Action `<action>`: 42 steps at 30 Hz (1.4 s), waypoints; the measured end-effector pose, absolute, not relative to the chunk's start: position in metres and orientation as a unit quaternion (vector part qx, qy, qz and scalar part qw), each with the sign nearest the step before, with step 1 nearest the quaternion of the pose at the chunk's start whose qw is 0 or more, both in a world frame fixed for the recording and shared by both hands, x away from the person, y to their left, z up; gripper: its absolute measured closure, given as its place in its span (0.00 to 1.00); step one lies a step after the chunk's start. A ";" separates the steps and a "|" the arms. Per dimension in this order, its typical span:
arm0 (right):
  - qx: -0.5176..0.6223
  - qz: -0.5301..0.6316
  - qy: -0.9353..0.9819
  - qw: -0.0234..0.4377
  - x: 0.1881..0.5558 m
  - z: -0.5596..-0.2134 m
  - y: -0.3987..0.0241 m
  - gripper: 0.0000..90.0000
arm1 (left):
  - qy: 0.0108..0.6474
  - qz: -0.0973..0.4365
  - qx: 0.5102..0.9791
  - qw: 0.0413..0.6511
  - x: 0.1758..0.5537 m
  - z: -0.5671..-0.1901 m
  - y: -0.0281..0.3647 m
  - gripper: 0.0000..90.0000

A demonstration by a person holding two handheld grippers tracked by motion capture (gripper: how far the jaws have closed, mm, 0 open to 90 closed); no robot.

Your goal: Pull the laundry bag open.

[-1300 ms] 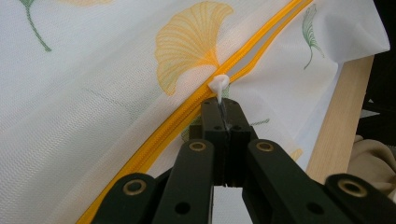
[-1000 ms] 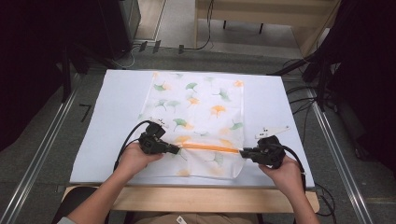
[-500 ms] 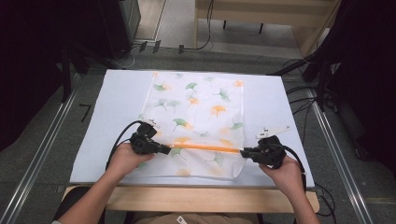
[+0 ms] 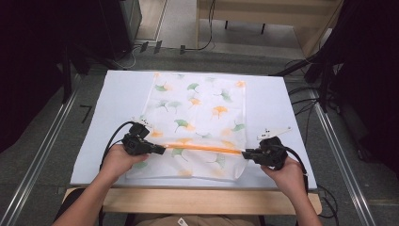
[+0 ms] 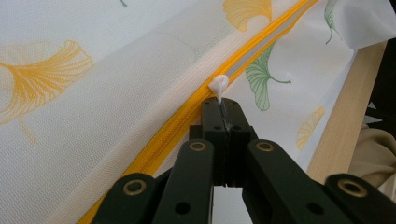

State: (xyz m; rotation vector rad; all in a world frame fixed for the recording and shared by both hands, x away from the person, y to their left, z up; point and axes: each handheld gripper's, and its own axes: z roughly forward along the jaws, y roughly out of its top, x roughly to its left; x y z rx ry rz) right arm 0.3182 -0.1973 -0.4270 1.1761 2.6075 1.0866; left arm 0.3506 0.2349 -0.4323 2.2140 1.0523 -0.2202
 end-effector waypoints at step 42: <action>0.382 0.352 0.854 0.039 0.318 -0.428 -0.195 0.93 | 0.435 -0.070 0.834 0.332 0.342 -0.428 0.279 1.00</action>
